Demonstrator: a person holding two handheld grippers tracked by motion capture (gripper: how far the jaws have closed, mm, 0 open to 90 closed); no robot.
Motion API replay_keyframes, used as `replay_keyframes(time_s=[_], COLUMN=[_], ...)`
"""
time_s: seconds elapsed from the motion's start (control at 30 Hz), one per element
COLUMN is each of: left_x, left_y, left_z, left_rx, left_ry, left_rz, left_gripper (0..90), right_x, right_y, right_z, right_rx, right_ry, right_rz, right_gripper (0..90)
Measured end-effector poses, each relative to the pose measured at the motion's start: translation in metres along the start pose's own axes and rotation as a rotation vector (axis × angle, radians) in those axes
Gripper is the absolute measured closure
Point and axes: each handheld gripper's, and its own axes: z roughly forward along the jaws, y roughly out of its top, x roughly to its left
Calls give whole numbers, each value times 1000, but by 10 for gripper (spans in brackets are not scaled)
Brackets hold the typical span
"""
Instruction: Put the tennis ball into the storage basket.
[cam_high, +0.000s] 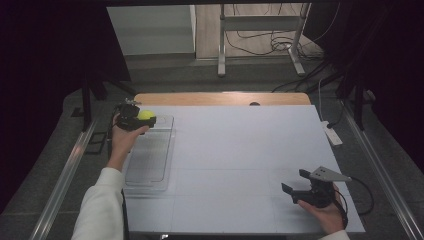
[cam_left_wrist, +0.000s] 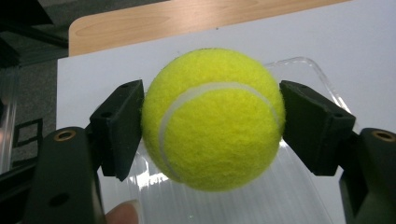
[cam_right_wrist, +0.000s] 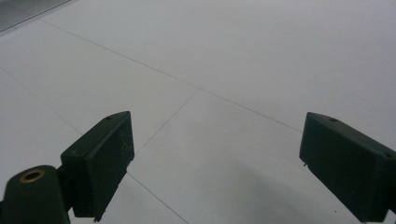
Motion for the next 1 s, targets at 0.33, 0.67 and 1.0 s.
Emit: replay_keyframes(time_s=[0.33,0.67,1.0], left_x=[4,5,4], left_y=[-4,-7,-15], left_z=[10,16,27], left_rx=[37,77,137], left_ry=[15,32,45], left_rz=[-10,-2,5], left_gripper=[270,270,269], right_x=[0,0,0], right_y=[0,0,0], right_z=[0,0,0], right_rx=[1,2,2], right_ry=[-1,-1,-1], right_rz=[0,0,-1], right_gripper=[103,103,103])
